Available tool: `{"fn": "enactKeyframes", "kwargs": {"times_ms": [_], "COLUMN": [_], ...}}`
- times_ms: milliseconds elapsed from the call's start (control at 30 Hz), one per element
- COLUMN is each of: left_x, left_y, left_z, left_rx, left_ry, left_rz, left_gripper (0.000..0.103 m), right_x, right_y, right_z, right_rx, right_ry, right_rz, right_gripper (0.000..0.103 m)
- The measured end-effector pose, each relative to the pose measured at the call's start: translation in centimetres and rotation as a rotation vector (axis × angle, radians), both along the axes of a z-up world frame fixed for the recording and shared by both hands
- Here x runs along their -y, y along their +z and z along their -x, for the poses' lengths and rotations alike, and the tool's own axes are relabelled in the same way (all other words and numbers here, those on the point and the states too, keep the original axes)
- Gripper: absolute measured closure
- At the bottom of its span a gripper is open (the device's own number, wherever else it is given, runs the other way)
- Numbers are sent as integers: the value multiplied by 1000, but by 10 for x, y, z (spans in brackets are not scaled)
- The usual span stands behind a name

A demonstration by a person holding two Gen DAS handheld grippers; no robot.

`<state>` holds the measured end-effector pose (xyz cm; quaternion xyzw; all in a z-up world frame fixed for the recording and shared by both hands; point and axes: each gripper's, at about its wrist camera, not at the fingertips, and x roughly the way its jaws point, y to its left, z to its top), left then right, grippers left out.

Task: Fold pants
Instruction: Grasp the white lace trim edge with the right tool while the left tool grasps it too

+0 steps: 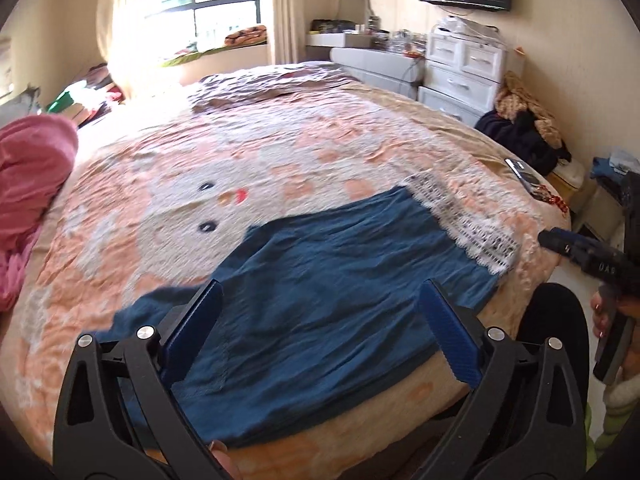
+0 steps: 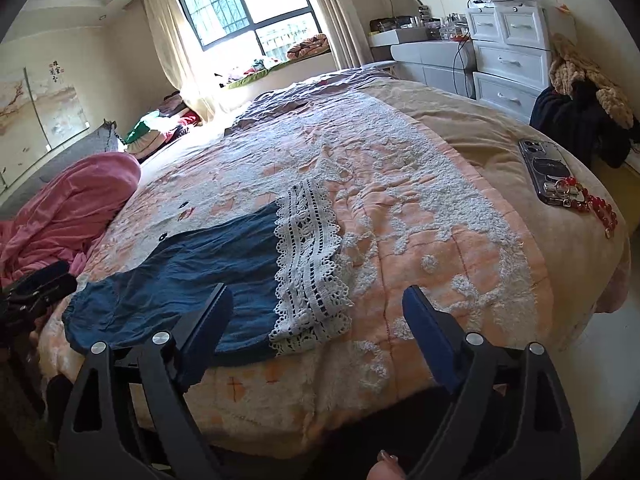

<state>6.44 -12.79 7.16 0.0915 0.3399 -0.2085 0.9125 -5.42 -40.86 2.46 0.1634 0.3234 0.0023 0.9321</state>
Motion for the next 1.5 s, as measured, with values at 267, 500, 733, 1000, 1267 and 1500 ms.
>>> {"fn": "enactKeyframes", "kwargs": {"times_ms": [267,500,733,1000,1267,1500], "left_x": [62,101,132,169,191,193], "left_y": [-7,-25,-41,-66,-87,-101], "left_z": [-42,-83,-123,-160,-188,-196], "left_rx": [-42,-88,-133,-192,-245,-350], "left_ry": [-105,-169,-246,-340,-431,-524], "left_rz": [3,-46,-52,-90,-116,-17], "left_gripper": [10,10,10,10,11,37], "right_x": [1,-3,-8,-5,-4,-1], "right_y": [-20,-37,-45,-47,-55,-58], "right_z": [-8,-18,-28,-28,-34,-35], "right_rx": [-23,-45,-51,-37,-56,-55], "right_ry": [-10,0,-2,-18,-3,-10], "right_rz": [-52,-82,-107,-118,-142,-161], "right_gripper": [16,16,18,20,37,58]}}
